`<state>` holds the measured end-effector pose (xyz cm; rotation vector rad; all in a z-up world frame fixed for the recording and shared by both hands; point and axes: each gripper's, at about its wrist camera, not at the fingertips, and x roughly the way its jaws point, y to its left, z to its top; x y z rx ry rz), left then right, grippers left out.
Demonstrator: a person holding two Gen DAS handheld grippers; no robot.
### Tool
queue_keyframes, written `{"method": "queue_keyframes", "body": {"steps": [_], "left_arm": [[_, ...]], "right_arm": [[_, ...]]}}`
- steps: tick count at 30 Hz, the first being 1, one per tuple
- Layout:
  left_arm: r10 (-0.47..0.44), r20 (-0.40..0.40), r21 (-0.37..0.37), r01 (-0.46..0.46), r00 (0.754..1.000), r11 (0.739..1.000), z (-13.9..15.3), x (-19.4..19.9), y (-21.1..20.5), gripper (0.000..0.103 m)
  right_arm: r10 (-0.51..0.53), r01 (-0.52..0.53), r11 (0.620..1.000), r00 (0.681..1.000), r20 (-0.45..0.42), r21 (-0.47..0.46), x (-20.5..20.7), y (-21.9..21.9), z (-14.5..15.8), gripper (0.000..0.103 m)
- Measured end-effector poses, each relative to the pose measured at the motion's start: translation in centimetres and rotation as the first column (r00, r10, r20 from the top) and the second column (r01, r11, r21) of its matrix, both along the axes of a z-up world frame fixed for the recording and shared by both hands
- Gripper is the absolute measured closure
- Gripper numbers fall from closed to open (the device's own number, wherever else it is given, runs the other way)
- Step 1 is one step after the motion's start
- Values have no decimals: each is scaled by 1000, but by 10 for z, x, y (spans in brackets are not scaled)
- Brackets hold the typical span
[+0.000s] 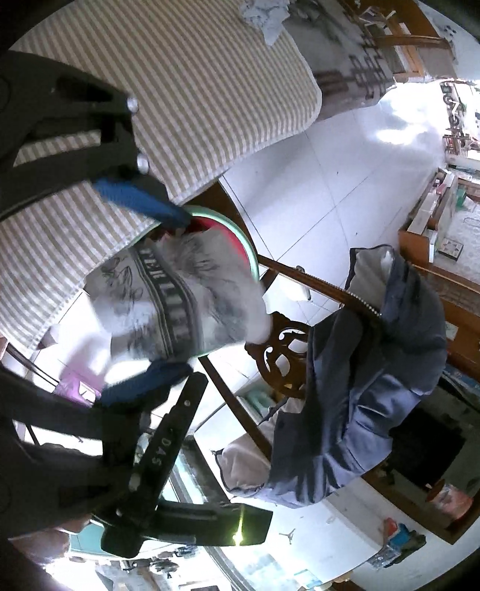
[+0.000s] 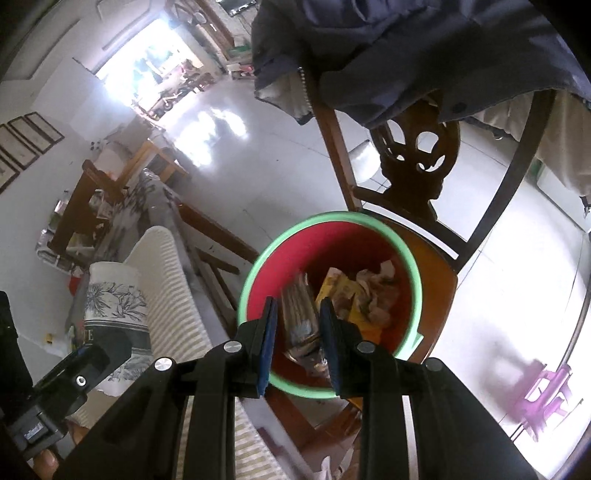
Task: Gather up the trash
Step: 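Open both tools over the red bin to drop cup and box, then move both open tools back over the remaining trash on the table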
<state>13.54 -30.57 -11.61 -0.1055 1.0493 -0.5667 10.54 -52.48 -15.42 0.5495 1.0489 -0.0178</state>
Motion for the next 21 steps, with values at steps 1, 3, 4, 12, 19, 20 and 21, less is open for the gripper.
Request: {"method": "queue_keyframes", "body": {"steps": [1, 3, 4, 12, 19, 20, 21], "left_arm": [[4, 4, 0, -4, 1000, 1000, -1, 1, 0, 16], [23, 5, 9, -23, 1000, 1000, -2, 3, 4, 13], [33, 4, 14, -33, 999, 999, -2, 5, 7, 12], [289, 112, 167, -305, 951, 938, -1, 15, 113, 10], [582, 173, 334, -604, 794, 724, -15, 30, 275, 6], [602, 173, 351, -620, 780, 702, -19, 33, 289, 6], [619, 171, 360, -633, 767, 685, -22, 36, 303, 6]], "right_arm": [[4, -4, 1000, 1000, -4, -3, 2, 0, -2, 76], [14, -14, 1000, 1000, -15, -4, 9, 0, -6, 66], [15, -15, 1000, 1000, -19, -3, 12, 0, -8, 54], [122, -122, 992, 992, 16, -19, 40, 45, -1, 39], [317, -317, 948, 947, 51, -12, 80, 137, 7, 30], [359, -359, 933, 932, 58, -12, 89, 158, 9, 29], [395, -395, 919, 917, 63, -14, 95, 176, 12, 28]]}}
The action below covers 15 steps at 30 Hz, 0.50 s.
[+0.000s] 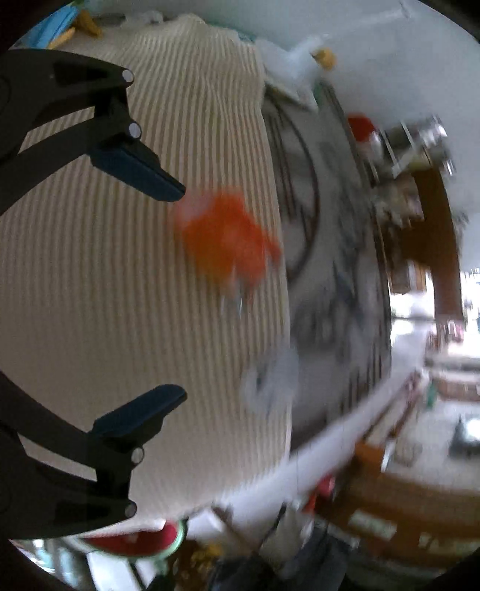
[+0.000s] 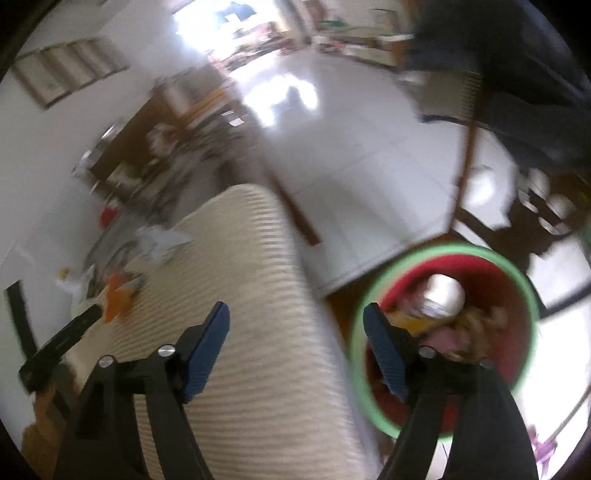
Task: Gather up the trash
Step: 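Move both open tools back over the remaining trash on the table, then grasp the orange plastic bag with the left tool while the right tool grasps the crumpled grey paper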
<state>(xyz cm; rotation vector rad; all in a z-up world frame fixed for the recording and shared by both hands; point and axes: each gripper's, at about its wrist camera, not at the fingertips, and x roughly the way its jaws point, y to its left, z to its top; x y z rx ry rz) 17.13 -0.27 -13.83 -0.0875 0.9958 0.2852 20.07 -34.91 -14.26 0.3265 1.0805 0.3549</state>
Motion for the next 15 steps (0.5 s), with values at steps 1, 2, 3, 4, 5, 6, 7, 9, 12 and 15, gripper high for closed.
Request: {"method": "queue_keyframes", "body": {"steps": [1, 2, 3, 4, 5, 6, 7, 9, 12, 15], "left_arm": [[17, -6, -1, -17, 1000, 1000, -3, 3, 12, 6], [23, -14, -6, -23, 1000, 1000, -8, 11, 25, 6], [16, -20, -7, -16, 1000, 1000, -11, 15, 32, 6], [1, -29, -5, -1, 1000, 1000, -14, 22, 37, 6], [-26, -38, -1, 26, 999, 1000, -19, 30, 40, 6], [-48, -47, 1, 48, 998, 999, -23, 38, 39, 6], [-70, -64, -1, 70, 996, 998, -28, 47, 42, 6], [-88, -80, -29, 86, 993, 996, -35, 56, 48, 6], [-88, -92, -82, 80, 992, 993, -42, 63, 57, 8], [-102, -121, -114, 88, 987, 990, -51, 63, 58, 42]], "right_arm": [[28, -28, 1000, 1000, 5, -1, 5, 13, 2, 27], [70, -70, 998, 997, 14, -6, 14, 34, 4, 26], [102, -101, 995, 995, 20, -14, 22, 51, 6, 25], [131, -131, 991, 991, 21, -19, 31, 68, 8, 19], [147, -146, 989, 989, 25, -21, 39, 80, 8, 15], [158, -157, 987, 987, 30, -23, 46, 92, 9, 15], [168, -167, 985, 985, 37, -31, 56, 107, 9, 15], [188, -187, 981, 982, 33, -46, 70, 129, 7, 15], [223, -222, 972, 975, 8, -77, 88, 157, -3, 15], [236, -237, 966, 972, -16, -104, 101, 178, -11, 15]]}}
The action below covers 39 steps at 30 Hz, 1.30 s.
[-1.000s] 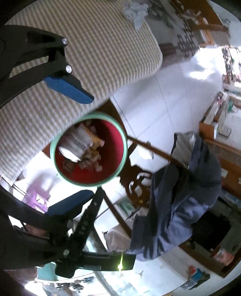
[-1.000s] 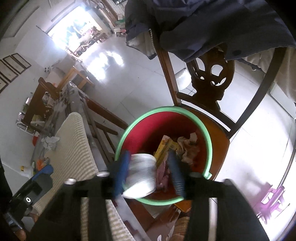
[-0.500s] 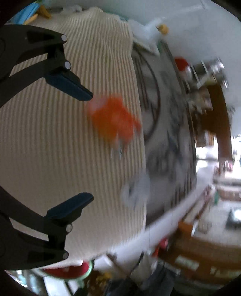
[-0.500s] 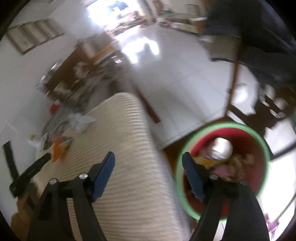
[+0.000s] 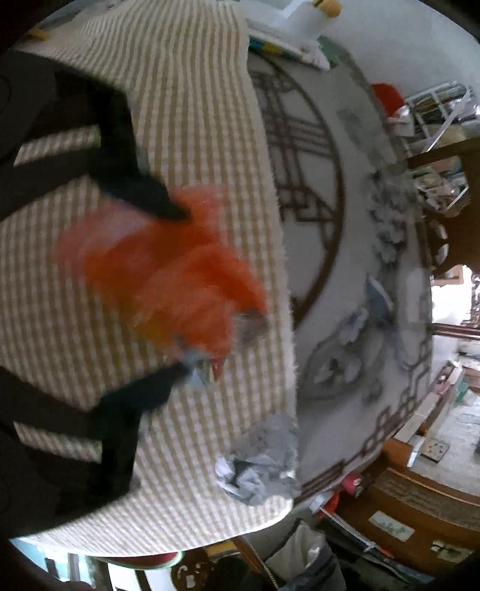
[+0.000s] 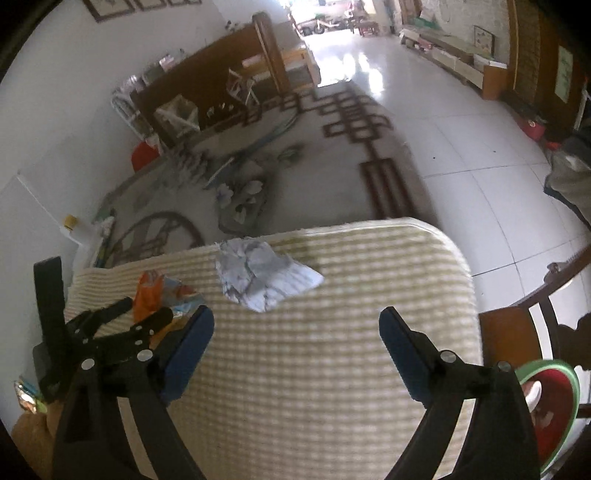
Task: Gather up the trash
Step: 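Grasp the orange plastic bag with the left tool while the right tool grasps the crumpled grey paper, then carry the orange bag and grey paper over the red bin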
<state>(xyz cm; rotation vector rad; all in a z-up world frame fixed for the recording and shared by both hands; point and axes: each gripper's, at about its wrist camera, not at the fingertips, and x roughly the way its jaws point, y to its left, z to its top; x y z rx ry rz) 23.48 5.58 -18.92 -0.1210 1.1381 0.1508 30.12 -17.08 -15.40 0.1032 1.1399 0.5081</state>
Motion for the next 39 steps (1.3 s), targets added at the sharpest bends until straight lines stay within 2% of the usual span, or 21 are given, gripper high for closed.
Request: {"method": "queue_keyframes", "body": {"steps": [4, 11, 12, 13, 16, 19, 22, 30, 35, 39], "left_arm": [[-16, 54, -28, 18, 998, 999, 14, -20, -1, 56], [-19, 172, -79, 33, 985, 996, 61, -76, -13, 56], [-19, 187, -78, 34, 982, 996, 69, -82, -15, 56], [-16, 200, -77, 32, 980, 997, 75, -88, -17, 56], [-4, 239, -76, 23, 971, 997, 94, -105, -21, 56], [5, 262, -76, 16, 965, 997, 106, -115, -23, 56], [13, 273, -93, 13, 962, 996, 113, -120, -27, 56], [-6, 300, -128, 47, 954, 991, 123, -130, -55, 55], [-43, 308, -129, 87, 950, 988, 127, -133, -83, 55], [-66, 311, -128, 111, 948, 986, 129, -136, -106, 55]], "right_arm": [[32, -32, 998, 999, 12, -61, 11, 29, -7, 15], [37, -39, 993, 999, -26, -114, 27, 62, -32, 17], [33, -36, 992, 999, -28, -125, 28, 64, -36, 21], [29, -33, 991, 999, -29, -130, 27, 67, -39, 33], [19, -20, 994, 1000, -6, -108, 21, 67, -33, 45], [28, -26, 998, 999, 29, -65, 7, 60, -18, 46], [61, -57, 997, 996, 70, -57, -12, 49, 1, 46], [39, -48, 996, 993, 115, 80, -84, -16, 57, 46], [-35, 17, 990, 991, 131, 137, -130, -54, 71, 46], [-121, 100, 979, 987, 110, 180, -156, -85, 69, 46]]}}
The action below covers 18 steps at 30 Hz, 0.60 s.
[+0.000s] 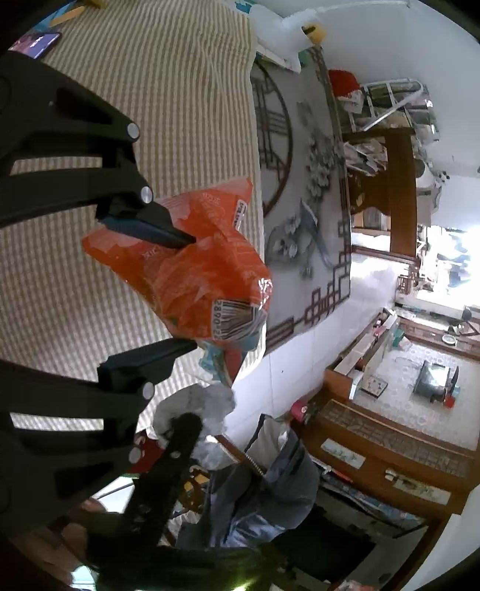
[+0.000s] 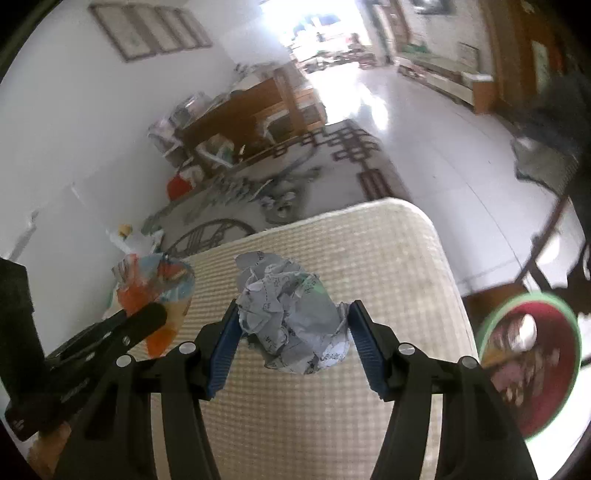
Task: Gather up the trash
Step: 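Carry the orange bag and grey paper over the red bin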
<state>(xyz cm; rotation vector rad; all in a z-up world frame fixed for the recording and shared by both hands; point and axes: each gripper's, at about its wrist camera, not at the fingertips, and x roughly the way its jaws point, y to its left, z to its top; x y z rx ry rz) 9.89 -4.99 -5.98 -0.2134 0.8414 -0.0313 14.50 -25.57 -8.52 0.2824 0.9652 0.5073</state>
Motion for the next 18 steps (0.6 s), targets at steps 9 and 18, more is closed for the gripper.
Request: {"method": "queue_keyframes", "body": {"steps": [9, 18], "left_arm": [[-52, -6, 8, 52, 999, 999, 1, -1, -44, 55], [-104, -24, 10, 104, 994, 995, -6, 3, -86, 54]], "right_arm": [[-79, 79, 997, 996, -47, 0, -21, -46, -13, 46], [-125, 125, 992, 991, -36, -16, -26, -87, -15, 46]]}}
